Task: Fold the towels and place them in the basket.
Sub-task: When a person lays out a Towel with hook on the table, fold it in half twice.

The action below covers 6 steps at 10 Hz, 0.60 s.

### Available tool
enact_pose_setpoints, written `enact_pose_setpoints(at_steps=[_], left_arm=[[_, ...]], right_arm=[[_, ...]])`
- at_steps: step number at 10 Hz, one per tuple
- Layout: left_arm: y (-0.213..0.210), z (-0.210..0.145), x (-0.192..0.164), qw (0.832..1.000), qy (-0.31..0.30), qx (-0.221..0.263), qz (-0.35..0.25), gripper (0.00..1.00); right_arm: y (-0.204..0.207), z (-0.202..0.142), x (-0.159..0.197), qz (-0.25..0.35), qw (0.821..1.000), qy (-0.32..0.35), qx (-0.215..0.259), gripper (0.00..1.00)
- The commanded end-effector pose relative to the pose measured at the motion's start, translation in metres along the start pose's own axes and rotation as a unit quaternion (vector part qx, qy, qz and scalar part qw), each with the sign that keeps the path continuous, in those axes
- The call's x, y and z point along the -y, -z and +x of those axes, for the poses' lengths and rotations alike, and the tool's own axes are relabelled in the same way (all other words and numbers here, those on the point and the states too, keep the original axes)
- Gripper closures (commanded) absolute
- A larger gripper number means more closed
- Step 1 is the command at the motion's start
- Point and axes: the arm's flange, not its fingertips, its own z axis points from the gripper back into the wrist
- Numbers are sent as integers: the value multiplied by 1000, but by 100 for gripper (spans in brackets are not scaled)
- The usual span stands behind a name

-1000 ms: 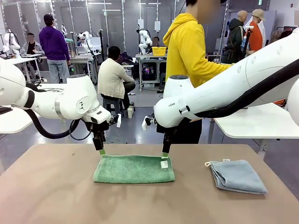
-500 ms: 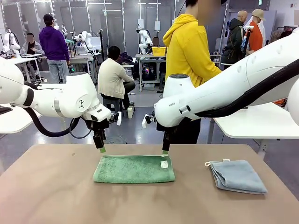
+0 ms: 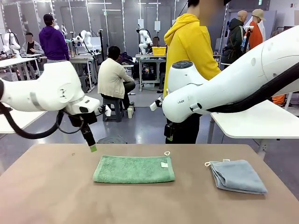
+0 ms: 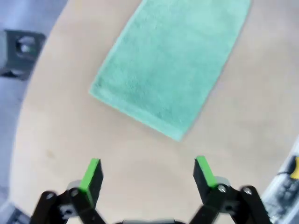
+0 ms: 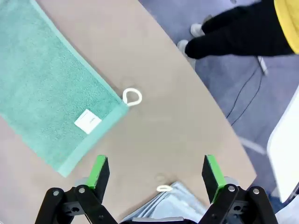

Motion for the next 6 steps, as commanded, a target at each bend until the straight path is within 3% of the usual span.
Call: enact_pose_setpoints(at_steps=[1,3,4,6], left_arm=[[-23,-38,29,997,-75,14,10,2],[-43,-65,42,994,-104,23,38,2],[-55,-81,45,992,-117,-2,48,2],[-75,-110,59,988,-143,4,50,2]], right_arm=[[-14,-11,-20,22,997,67,-7,0],[-22,-14,-35,50,989,138,-32,0],[-18,-14,-43,64,980,182,-49,0],[-5,-16,-60,77,957,269,-69,0]])
